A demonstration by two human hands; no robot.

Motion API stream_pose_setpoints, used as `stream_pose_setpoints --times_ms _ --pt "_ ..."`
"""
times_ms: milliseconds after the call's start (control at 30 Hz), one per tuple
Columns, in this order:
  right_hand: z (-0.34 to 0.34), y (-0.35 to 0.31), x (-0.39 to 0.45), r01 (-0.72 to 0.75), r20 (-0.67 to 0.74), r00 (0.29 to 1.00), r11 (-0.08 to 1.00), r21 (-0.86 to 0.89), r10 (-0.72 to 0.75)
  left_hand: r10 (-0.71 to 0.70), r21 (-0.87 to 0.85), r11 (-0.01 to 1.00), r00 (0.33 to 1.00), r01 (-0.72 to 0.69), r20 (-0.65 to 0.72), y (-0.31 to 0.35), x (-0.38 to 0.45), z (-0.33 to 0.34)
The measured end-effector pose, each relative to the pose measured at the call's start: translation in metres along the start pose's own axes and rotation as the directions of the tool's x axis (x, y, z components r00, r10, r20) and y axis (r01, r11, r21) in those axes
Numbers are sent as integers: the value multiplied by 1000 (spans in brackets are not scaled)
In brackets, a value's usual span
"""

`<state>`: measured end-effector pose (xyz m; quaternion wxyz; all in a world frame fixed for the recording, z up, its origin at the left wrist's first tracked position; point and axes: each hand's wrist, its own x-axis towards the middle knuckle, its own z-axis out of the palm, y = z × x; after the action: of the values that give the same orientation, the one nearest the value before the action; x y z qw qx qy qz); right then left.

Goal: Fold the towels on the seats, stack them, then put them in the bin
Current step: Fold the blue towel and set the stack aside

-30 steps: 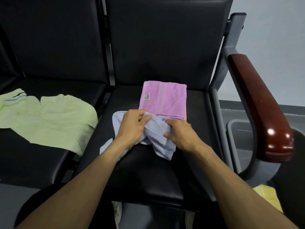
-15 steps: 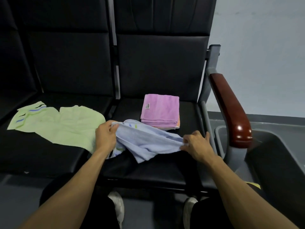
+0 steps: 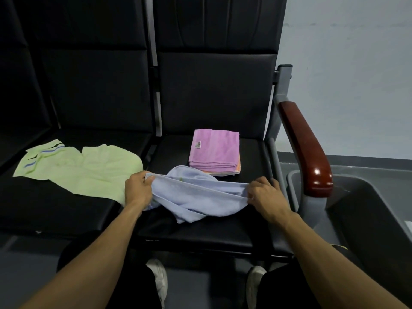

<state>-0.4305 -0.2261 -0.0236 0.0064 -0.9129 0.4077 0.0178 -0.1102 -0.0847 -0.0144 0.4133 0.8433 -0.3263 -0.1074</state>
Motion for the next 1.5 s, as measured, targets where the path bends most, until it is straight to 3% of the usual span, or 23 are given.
stream_pose_setpoints --times_ms 233,400,500,567,667,800,1000,1167,1300,1500 --pt "0 7 3 -127 -217 970 989 -71 109 -53 25 998 999 53 -4 -4 1 3" --pt "-3 15 0 -252 -158 953 966 51 257 -79 19 997 997 79 -8 -5 2 6" --pt "-5 18 -1 -197 -190 949 945 260 250 -100 -4 995 995 100 -21 -7 3 6" --pt "-9 17 -1 -124 -255 931 885 449 260 -101 -29 995 994 100 -38 -7 5 5" --pt "-21 13 -2 -130 -293 848 708 694 443 -80 -66 995 996 76 -48 -2 7 3" --pt "-29 8 4 -150 -247 766 538 830 594 -88 -134 988 993 77 -77 13 7 2" --pt "-67 6 5 -53 -367 779 637 769 508 17 -185 982 991 -42 -134 59 17 -31" --pt "-151 9 2 14 -465 716 655 756 521 88 -221 967 981 -127 -175 108 30 -74" --pt "-212 4 -7 12 -544 748 811 585 381 112 -270 946 964 -177 -240 142 26 -108" --pt "-257 4 -31 35 -589 635 744 667 499 132 -284 936 957 -206 -258 168 15 -138"
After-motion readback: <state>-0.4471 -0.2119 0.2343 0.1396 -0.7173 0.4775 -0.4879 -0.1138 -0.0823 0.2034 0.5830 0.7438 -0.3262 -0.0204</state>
